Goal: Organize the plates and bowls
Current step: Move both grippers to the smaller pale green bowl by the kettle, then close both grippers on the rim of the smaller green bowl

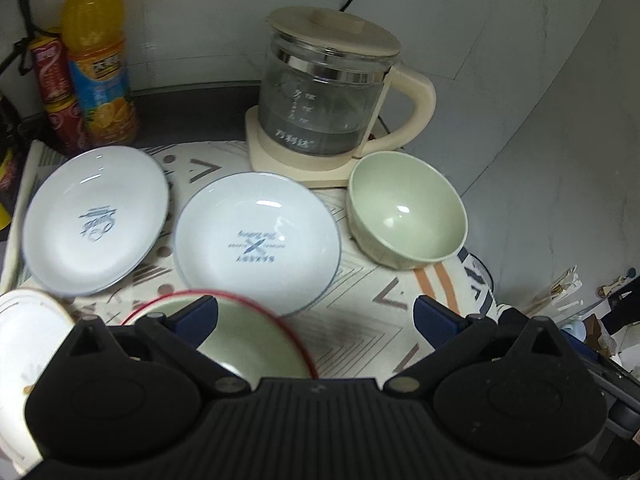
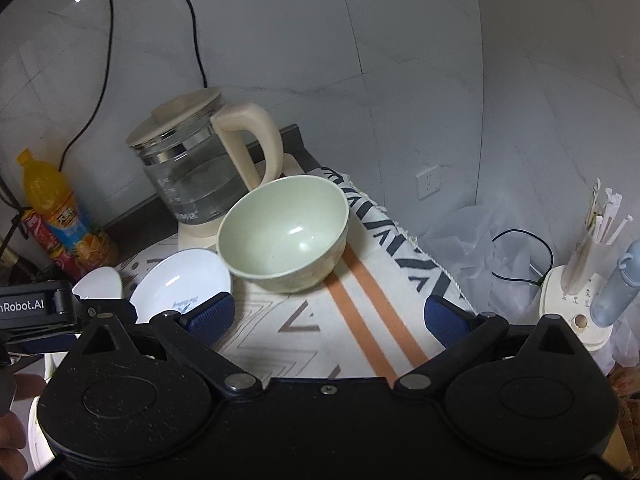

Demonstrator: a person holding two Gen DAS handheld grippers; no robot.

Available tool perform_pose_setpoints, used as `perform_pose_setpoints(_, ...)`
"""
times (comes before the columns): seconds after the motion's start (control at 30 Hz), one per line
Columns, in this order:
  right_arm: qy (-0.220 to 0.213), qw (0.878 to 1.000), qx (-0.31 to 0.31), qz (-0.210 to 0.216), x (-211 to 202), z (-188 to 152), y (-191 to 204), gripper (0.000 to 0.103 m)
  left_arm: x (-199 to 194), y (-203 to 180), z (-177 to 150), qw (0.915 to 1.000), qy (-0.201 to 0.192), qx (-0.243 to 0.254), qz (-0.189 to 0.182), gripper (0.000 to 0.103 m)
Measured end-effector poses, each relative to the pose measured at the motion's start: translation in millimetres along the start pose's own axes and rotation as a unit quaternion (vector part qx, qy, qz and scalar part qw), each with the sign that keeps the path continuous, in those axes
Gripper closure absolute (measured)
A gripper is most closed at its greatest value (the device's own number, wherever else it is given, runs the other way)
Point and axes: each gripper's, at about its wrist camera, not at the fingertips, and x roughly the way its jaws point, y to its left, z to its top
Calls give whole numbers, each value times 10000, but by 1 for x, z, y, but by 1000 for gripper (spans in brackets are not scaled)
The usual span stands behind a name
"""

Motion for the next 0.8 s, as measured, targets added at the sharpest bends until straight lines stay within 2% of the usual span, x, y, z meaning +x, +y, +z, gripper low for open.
perform_pose_setpoints(0.13, 80, 9999, -10, -99, 17, 10, -2, 8, 19, -4, 14, 10000, 39, -3, -8, 0)
perform_pose_setpoints(0.33, 335, 9994, 23, -126, 47, 23, -5, 22, 43, -15, 32, 9999, 0, 132, -65, 2)
perform_pose_setpoints(0.47, 429, 9990, 89, -83, 64, 30, -5, 26, 59, -20, 42, 9998, 7, 168, -134, 3)
perform_pose_setpoints(0.8, 752, 9968, 273, -66, 106, 37, -10, 34, 99, -22, 57, 9997, 137, 168, -145, 15)
